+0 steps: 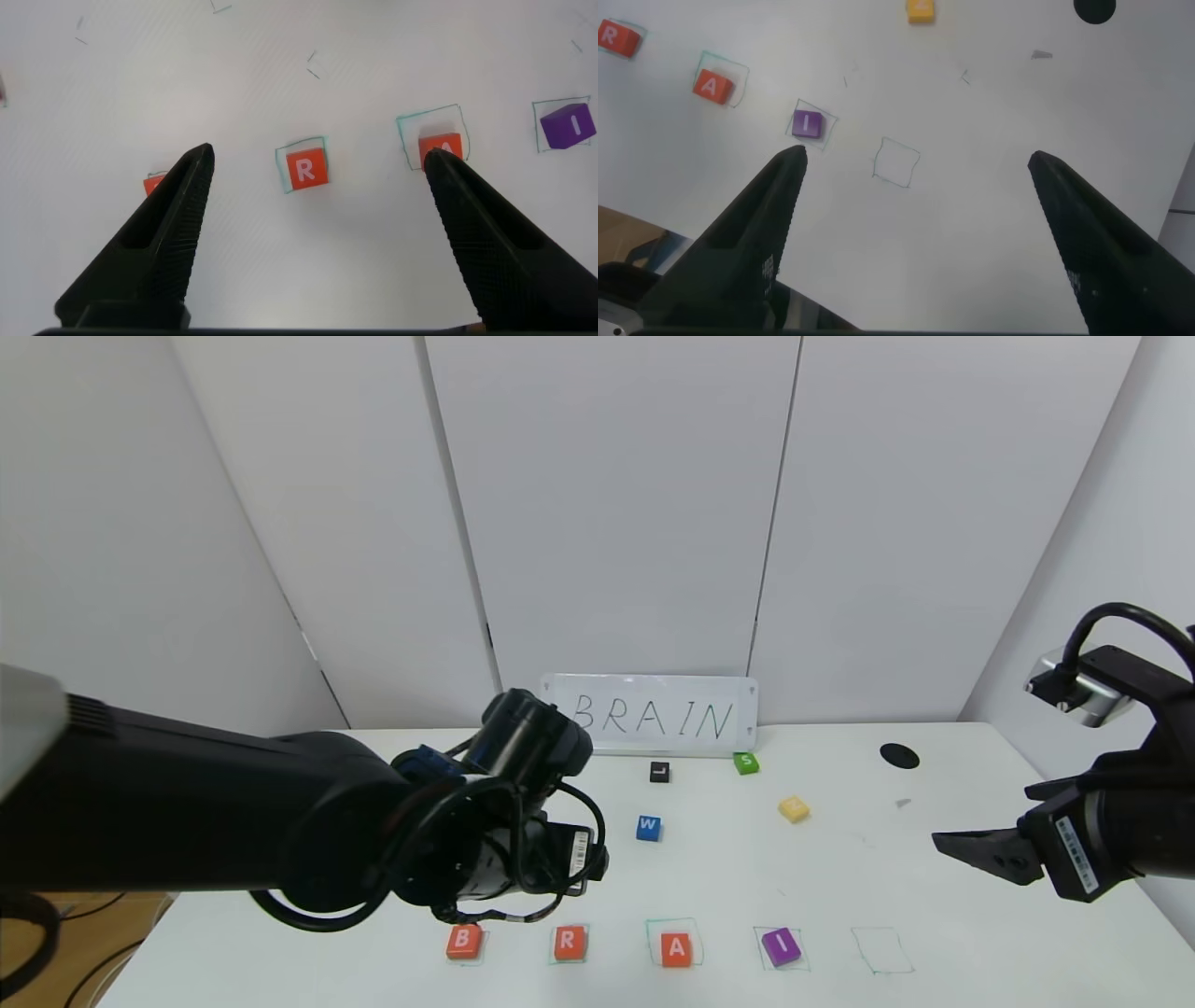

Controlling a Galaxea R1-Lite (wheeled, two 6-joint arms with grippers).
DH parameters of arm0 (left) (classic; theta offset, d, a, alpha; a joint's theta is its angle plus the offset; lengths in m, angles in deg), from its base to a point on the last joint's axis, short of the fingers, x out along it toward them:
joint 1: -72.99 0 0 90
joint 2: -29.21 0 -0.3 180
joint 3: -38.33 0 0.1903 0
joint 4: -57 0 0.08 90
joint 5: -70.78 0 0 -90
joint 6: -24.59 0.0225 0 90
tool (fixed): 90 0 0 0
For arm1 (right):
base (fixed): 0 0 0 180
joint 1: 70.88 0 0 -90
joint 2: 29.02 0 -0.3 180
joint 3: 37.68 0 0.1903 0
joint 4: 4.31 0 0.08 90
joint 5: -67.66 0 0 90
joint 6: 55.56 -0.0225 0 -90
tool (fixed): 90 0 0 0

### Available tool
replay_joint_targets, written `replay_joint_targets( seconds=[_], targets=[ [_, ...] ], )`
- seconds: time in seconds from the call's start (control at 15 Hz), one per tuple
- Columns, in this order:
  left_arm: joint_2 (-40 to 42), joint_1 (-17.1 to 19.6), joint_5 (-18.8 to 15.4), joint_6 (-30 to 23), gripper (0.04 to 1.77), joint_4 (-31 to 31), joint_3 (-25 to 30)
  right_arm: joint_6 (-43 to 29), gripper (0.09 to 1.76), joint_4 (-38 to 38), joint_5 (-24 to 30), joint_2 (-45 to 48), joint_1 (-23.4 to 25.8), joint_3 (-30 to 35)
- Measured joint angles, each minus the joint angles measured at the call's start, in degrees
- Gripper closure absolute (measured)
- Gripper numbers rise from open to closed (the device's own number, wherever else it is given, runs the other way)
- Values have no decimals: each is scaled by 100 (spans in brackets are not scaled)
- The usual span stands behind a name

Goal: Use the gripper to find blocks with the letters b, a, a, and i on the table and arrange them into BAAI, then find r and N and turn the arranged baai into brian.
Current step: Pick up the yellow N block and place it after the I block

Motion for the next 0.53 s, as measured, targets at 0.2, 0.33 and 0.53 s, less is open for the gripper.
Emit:
replay_joint_targets(
  seconds=[0.2, 0.33, 0.53],
  targets=[
    [730, 171, -60, 663, 17, 288, 72, -11, 14, -39, 2, -20, -24, 15],
    [1139, 384, -112, 967, 15, 358, 94, -44, 14, -66, 7, -23, -100, 24],
    [1428, 590, -355, 1046, 13, 364, 100, -123, 14, -74, 9, -20, -129, 28]
  ],
)
